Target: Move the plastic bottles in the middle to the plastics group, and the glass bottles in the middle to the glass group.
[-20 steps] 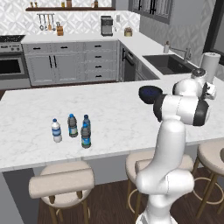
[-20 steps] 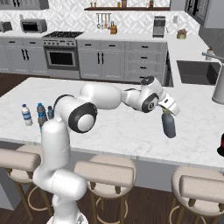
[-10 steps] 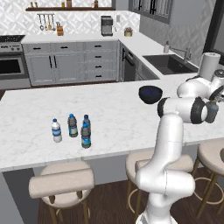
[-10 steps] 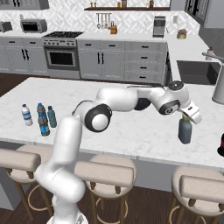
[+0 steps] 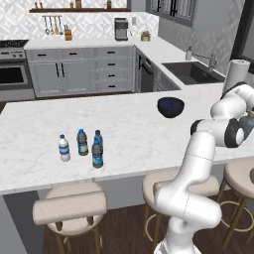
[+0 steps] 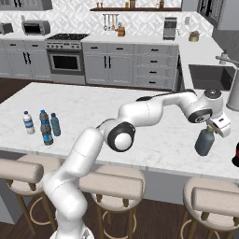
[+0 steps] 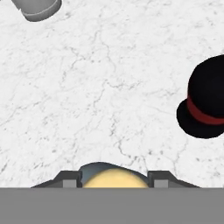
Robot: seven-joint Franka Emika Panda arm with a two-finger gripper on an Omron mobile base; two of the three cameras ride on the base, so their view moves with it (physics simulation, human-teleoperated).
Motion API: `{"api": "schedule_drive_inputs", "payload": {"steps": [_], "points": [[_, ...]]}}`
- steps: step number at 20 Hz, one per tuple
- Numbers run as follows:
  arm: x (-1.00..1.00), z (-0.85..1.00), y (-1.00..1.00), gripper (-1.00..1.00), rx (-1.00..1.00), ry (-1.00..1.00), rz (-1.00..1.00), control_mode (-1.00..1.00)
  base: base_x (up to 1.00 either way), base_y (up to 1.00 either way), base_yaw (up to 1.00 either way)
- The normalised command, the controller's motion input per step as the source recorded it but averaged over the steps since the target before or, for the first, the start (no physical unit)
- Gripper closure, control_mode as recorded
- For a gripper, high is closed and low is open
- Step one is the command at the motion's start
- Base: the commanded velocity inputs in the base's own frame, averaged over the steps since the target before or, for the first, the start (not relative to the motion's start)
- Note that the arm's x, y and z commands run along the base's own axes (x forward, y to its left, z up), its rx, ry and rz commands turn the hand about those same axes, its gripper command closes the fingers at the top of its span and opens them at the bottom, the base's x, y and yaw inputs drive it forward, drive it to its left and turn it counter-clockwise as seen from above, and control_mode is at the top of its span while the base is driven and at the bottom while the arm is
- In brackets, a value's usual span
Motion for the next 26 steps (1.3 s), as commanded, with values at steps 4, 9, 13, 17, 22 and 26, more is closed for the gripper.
{"api": "schedule_drive_inputs", "payload": {"steps": [4,9,13,17,22,26], "points": [[0.0,-0.41,0.0,1.0,-0.01,0.0,0.0,-1.0,0.0,0.0,0.0],[0.0,-0.24,0.01,1.0,-0.14,0.0,0.0,-1.0,0.0,0.0,0.0],[-0.14,0.01,0.04,1.0,-0.2,0.0,-0.02,-1.0,0.0,0.0,0.0],[-0.22,-0.02,-0.02,1.0,-0.09,0.0,-0.02,-1.0,0.0,0.0,0.0],[-0.32,-0.2,-0.01,1.0,0.0,0.0,-0.03,-1.0,0.0,0.0,0.0],[-0.08,-0.46,-0.15,1.0,-0.06,-0.02,0.0,-1.0,0.0,0.0,0.0]]}}
